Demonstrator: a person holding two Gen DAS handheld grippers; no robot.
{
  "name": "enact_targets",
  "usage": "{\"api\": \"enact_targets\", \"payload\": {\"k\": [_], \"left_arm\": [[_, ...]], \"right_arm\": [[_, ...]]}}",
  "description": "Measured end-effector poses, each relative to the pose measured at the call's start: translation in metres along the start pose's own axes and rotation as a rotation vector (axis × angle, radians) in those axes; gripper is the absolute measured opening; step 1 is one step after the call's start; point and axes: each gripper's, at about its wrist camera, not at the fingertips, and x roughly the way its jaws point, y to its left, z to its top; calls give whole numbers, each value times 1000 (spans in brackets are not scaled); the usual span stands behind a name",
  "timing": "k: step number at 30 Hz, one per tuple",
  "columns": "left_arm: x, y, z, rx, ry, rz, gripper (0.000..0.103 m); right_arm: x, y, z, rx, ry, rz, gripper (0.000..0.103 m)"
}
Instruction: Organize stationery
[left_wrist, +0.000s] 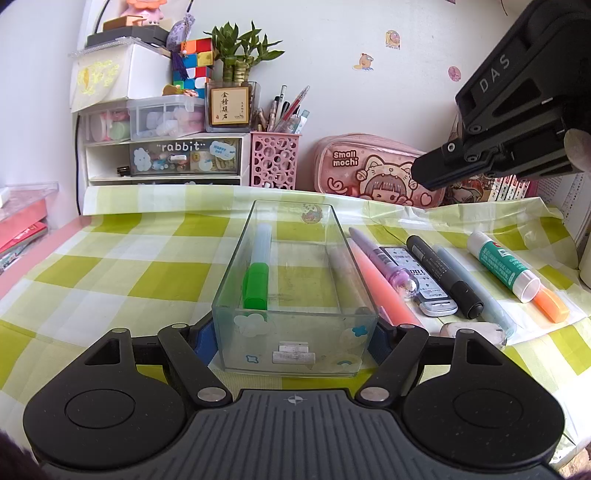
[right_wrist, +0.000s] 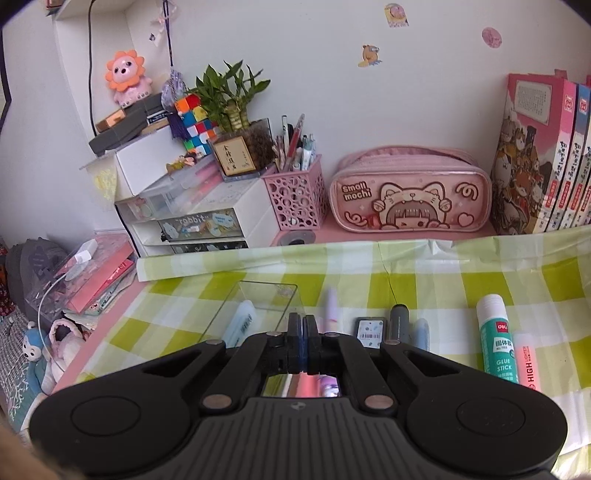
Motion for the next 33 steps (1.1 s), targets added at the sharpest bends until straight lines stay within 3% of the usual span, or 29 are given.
{"api": "enact_targets", "payload": {"k": [4, 6, 7, 20, 24, 33], "left_arm": [[0, 0, 0, 0, 0, 0, 75], [0, 0, 0, 0, 0, 0, 75], [0, 0, 0, 0, 0, 0, 75], [0, 0, 0, 1, 0, 1, 75], [0, 0, 0, 1, 0, 1, 75], [0, -1, 0, 1, 0, 1, 75]], "right_arm": [[15, -1, -1, -14, 46, 7, 23], [31, -9, -4, 6, 85, 1, 36], [39, -13, -6, 21, 103, -7, 37], [84, -33, -11, 68, 147, -51, 37], [87, -32, -14, 54, 140, -71, 32], [77, -35, -16, 88, 136, -78, 31]]}}
